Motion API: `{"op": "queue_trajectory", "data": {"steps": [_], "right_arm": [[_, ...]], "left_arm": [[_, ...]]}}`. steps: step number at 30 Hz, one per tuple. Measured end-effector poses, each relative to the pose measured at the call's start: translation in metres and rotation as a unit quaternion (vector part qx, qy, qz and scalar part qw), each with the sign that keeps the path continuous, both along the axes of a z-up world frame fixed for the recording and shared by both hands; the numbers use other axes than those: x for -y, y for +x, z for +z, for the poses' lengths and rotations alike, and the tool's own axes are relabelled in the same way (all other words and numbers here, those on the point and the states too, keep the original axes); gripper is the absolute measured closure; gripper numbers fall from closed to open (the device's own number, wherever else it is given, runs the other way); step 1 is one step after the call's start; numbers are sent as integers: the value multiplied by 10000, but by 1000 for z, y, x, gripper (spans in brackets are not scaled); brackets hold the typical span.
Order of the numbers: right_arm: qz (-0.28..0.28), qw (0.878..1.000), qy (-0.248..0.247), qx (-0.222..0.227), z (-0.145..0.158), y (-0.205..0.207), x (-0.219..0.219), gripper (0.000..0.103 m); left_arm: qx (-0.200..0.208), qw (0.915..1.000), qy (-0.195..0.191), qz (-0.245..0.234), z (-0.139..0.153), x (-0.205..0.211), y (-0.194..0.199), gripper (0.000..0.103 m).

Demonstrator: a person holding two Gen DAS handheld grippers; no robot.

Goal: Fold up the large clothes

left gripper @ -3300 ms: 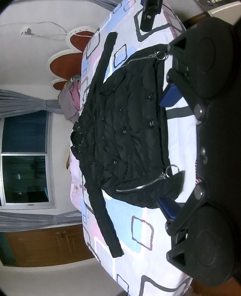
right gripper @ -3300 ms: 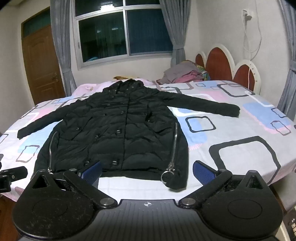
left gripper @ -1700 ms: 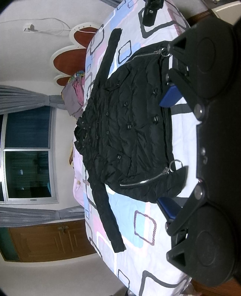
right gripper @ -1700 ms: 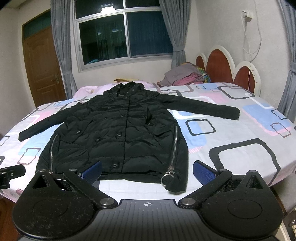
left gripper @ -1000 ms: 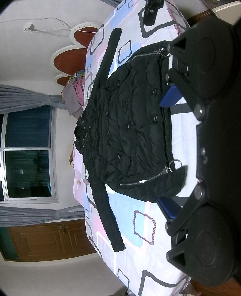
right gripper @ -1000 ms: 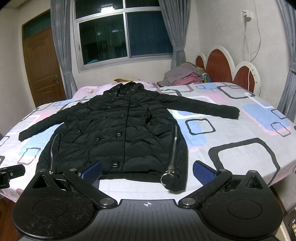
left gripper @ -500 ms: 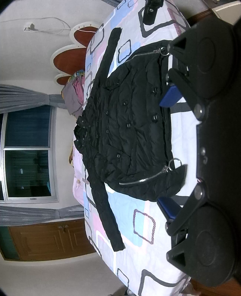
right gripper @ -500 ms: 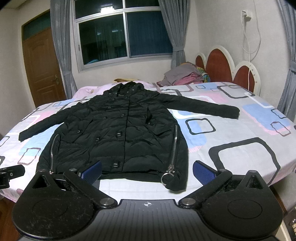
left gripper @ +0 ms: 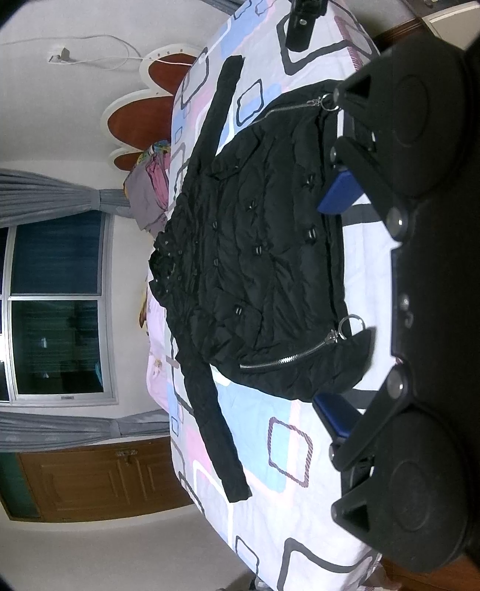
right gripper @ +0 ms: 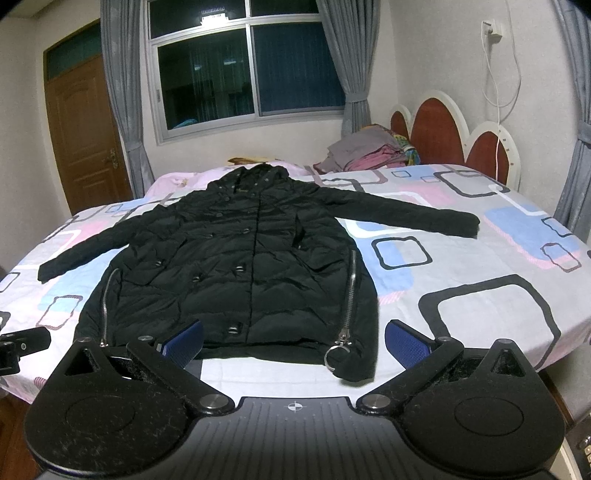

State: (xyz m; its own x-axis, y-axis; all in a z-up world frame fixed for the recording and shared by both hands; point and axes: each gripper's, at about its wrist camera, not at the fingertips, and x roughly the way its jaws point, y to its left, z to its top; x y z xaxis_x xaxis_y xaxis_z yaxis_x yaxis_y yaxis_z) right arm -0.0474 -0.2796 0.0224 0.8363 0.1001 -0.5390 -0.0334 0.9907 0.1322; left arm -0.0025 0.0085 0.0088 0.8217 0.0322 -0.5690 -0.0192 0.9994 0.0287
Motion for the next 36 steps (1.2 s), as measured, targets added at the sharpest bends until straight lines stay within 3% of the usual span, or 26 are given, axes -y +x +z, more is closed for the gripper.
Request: {"op": "queue_trajectory", "data": {"steps": [11,20,30,36], "right_arm": [[-76,9999,-46,65,7,2,-9,0],[-496,9983,-102,287,8,31,-10,0],[-1145,9916,-115,599,26,83,12,0],[-1426,9869,-11,756,24,140,54,0]], "left_arm": [[95,9999,10,-115,8,-5,12,0],[219,9991,-6,-371,16,-14,47,0],[407,9961,-213,-756,25,-8,104,0],[427,9963,-212,-716,20,19,167,0]]}}
